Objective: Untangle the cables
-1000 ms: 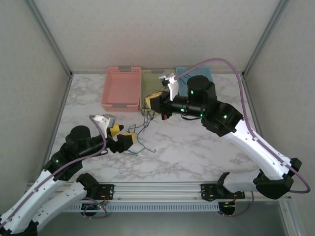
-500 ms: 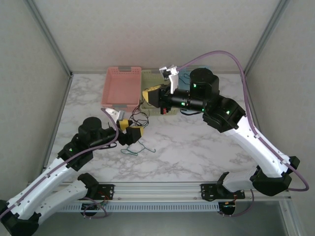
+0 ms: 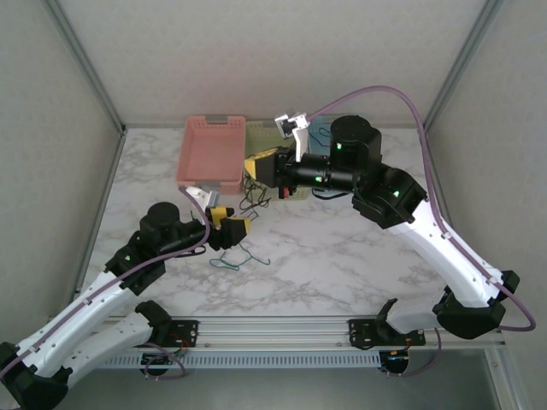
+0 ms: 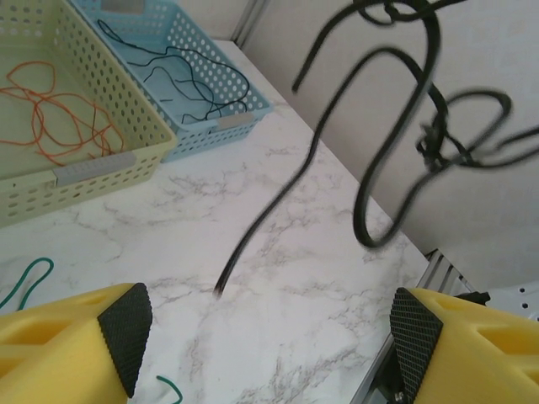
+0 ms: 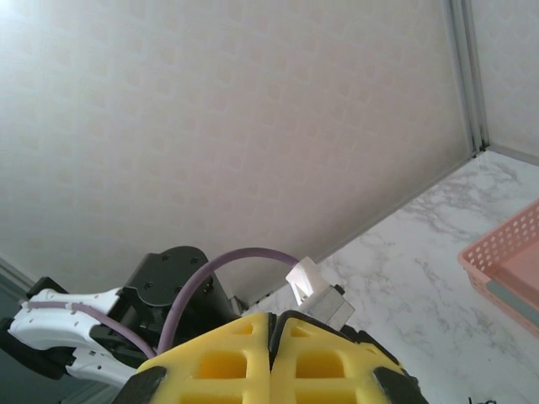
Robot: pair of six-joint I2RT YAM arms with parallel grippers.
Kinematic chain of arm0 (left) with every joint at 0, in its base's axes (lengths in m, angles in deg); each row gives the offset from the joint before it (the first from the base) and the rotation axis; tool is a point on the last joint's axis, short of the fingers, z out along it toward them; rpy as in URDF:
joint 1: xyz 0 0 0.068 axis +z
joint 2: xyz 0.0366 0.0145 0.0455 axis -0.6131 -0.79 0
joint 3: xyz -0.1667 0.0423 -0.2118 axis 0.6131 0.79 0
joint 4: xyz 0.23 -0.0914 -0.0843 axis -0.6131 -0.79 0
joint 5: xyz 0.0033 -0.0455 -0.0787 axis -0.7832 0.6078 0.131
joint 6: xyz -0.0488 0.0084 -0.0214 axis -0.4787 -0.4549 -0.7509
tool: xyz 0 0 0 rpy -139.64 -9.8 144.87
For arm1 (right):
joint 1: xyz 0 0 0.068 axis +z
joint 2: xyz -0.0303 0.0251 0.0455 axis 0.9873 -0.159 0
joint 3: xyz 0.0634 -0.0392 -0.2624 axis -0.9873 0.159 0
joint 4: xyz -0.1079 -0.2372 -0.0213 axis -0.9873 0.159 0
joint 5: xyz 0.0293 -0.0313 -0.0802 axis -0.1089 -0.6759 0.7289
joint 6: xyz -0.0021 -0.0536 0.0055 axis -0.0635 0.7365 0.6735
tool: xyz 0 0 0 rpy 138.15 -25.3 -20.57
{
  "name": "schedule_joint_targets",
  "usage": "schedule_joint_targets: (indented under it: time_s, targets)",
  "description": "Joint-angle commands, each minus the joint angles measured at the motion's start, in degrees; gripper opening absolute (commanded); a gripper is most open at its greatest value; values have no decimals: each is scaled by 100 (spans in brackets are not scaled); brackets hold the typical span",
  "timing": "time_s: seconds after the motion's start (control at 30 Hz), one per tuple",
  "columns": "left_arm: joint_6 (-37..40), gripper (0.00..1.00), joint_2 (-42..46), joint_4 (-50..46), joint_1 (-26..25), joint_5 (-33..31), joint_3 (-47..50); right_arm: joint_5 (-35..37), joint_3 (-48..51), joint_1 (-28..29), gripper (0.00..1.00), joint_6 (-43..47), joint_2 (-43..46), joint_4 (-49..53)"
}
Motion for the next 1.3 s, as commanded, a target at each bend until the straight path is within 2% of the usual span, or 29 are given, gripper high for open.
schedule_joint_targets:
  time_s: [0.0, 0.17, 0.43, 0.47, 0.6, 0.63, 0.7, 0.77, 0.83, 1.13, 1.27]
  targets:
    - [189, 77, -39, 255, -67, 111, 50, -161, -258, -25, 0, -95, -50, -58]
    - [323, 75, -66, 187, -66, 91, 41, -297, -365, -25, 0, -168, -90, -87]
    - [297, 60, 141, 274, -67, 82, 87, -327, -281, -28, 0, -171, -83, -85]
    - [290, 57, 159, 279, -63, 88, 101, -333, -271, -24, 0, -180, -69, -91]
    - [272, 32, 193, 294, -63, 102, 143, -329, -253, -30, 0, -166, -50, -103]
    - [263, 31, 187, 287, -68, 106, 138, -315, -246, -25, 0, -155, -34, -97]
    - [254, 36, 175, 261, -68, 93, 154, -301, -248, -29, 0, -151, -28, -95]
    - [256, 55, 156, 202, -69, 42, 141, -318, -243, -27, 0, -154, -32, -86]
    - [263, 66, 149, 155, -68, -65, 138, -323, -246, -25, 0, -147, -20, -77]
    - [348, 83, 138, -371, -68, -471, 61, -360, -226, -25, 0, -140, 19, -59]
    - [377, 85, 64, -339, -68, -426, 39, -404, -213, -24, 0, -155, 25, -76]
